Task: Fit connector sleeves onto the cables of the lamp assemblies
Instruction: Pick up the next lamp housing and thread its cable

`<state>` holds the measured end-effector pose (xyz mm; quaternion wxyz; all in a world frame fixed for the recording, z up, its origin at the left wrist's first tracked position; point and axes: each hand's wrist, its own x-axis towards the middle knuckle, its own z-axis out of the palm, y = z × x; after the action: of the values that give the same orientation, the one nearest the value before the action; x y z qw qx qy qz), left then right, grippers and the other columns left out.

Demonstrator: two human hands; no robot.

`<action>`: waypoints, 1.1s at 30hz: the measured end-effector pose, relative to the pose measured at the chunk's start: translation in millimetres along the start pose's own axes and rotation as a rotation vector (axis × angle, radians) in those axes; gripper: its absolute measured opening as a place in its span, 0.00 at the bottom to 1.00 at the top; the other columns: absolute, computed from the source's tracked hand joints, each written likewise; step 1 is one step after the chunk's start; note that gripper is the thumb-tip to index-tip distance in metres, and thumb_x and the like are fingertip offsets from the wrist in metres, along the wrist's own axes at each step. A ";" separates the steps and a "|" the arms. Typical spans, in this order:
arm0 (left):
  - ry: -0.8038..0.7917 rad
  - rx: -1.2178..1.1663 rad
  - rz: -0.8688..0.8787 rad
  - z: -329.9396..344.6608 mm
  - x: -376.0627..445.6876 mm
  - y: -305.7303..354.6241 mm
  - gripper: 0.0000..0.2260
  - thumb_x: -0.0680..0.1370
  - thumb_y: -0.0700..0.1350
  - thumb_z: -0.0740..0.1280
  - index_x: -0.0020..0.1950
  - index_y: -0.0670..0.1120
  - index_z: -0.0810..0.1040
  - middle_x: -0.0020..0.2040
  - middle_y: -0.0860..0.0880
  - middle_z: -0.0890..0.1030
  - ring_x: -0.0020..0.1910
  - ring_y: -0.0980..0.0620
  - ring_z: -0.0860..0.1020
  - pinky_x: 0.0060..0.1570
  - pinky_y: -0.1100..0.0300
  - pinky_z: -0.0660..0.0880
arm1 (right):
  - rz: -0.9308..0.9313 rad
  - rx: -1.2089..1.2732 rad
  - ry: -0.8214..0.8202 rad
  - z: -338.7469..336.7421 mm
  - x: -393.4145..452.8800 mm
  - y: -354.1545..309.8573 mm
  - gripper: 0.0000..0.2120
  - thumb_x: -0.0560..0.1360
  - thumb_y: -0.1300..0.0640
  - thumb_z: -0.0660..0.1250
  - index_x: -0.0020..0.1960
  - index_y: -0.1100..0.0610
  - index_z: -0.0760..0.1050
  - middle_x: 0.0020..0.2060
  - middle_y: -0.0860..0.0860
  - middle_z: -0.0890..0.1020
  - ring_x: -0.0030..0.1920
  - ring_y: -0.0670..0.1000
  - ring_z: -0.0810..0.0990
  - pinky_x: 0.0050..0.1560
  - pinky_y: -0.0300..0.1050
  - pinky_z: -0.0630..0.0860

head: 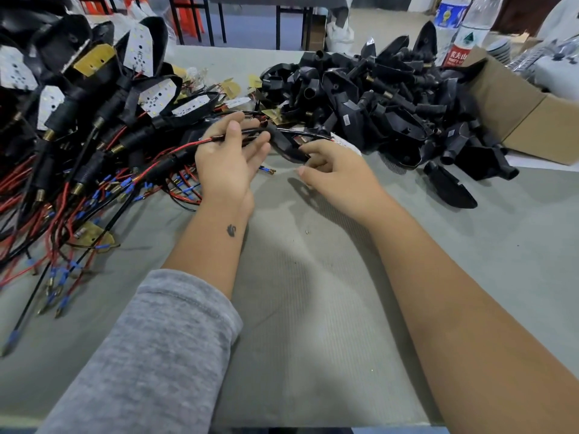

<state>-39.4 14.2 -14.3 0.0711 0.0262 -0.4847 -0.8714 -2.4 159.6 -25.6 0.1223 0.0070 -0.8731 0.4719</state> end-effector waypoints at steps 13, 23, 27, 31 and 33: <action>-0.016 0.072 -0.026 -1.2 1.0 -1.6 0.08 0.85 0.46 0.54 0.57 0.54 0.72 0.49 0.53 0.85 0.47 0.44 0.85 0.49 0.47 0.82 | 0.189 -0.019 0.469 -14.9 0.9 3.6 0.13 0.74 0.55 0.60 0.38 0.64 0.67 0.33 0.61 0.78 0.30 0.50 0.74 0.33 0.46 0.69; -0.107 -0.015 -0.157 1.6 4.4 -10.3 0.04 0.81 0.41 0.64 0.49 0.43 0.77 0.47 0.45 0.86 0.49 0.49 0.84 0.52 0.55 0.81 | 0.194 -0.319 0.242 -13.0 3.9 13.0 0.08 0.78 0.48 0.64 0.52 0.50 0.72 0.46 0.46 0.78 0.47 0.50 0.75 0.41 0.46 0.68; -0.155 0.110 -0.177 4.0 3.5 -11.5 0.05 0.80 0.42 0.65 0.46 0.47 0.78 0.44 0.51 0.86 0.48 0.51 0.84 0.58 0.50 0.78 | 0.101 -0.202 0.256 -13.7 4.8 8.9 0.07 0.74 0.52 0.70 0.41 0.50 0.73 0.48 0.54 0.78 0.44 0.49 0.74 0.41 0.45 0.69; -0.179 0.192 -0.186 4.7 1.4 -13.1 0.04 0.79 0.38 0.67 0.48 0.47 0.78 0.49 0.47 0.82 0.54 0.46 0.82 0.48 0.51 0.82 | 0.045 -0.035 0.213 -10.2 3.3 4.2 0.06 0.73 0.58 0.70 0.41 0.56 0.73 0.35 0.47 0.76 0.36 0.46 0.72 0.39 0.45 0.71; -0.173 0.163 -0.190 4.3 1.5 -12.9 0.05 0.79 0.36 0.67 0.48 0.46 0.77 0.52 0.44 0.82 0.54 0.45 0.82 0.44 0.54 0.82 | 0.037 0.033 0.213 -9.3 2.8 2.8 0.06 0.73 0.60 0.70 0.40 0.56 0.73 0.31 0.45 0.74 0.33 0.44 0.70 0.37 0.42 0.69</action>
<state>-42.6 24.3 -23.0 -0.0562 0.0027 -0.5533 -0.8311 -3.6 169.2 -22.4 0.2055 -0.0573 -0.8473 0.4863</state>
